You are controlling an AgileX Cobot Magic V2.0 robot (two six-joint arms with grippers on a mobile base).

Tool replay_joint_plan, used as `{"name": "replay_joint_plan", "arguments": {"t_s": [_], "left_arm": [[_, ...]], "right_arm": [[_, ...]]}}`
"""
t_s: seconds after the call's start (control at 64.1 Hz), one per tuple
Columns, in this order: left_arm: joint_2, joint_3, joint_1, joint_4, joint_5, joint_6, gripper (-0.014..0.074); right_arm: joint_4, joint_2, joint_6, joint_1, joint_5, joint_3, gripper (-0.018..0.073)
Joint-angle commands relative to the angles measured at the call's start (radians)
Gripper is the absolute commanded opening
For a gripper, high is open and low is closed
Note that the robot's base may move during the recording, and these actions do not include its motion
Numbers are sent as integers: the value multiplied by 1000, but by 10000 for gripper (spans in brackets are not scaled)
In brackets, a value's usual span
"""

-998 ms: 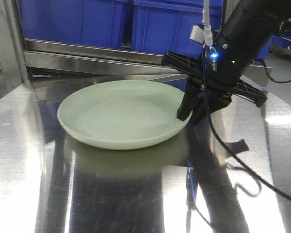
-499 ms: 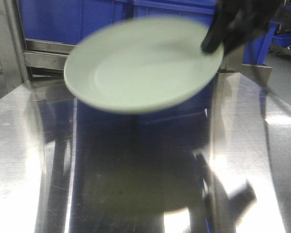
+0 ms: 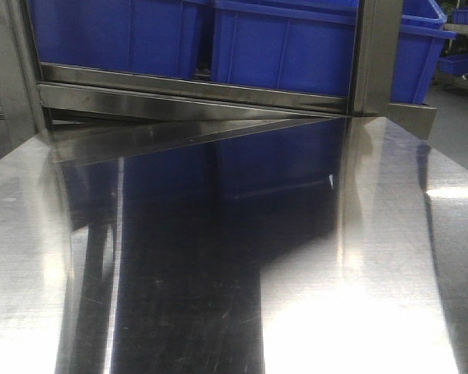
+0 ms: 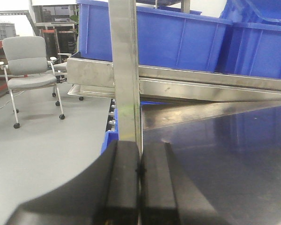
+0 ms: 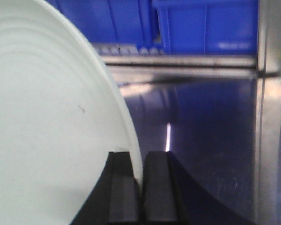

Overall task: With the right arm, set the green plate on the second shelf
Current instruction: 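Lift the pale green plate up off the table with the right gripper, then hold the plate raised upright beside the robot in the right gripper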

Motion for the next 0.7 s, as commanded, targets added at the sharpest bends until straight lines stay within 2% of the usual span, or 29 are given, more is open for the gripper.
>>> {"name": "replay_joint_plan", "arguments": {"t_s": [0.0,0.187,0.328,0.484,0.686], "left_arm": [[-21,40,-3,0,-76,-2,130],[-21,40,-3,0,-76,-2,130],[-21,40,-3,0,-76,-2,130],[-21,40,-3,0,-76,-2,130],[-21,40,-3,0,-76,-2,130]], "right_arm": [[-13,-136,-7,-3,-117,5,58],[-210,-437,-12,-3,-122,64,58],[-332,-579,-12,-3,-125,153,58],[-352,-533,-12,-9,-127,269,58],[-352,-545,-12,-163,-246,436,58]]}}
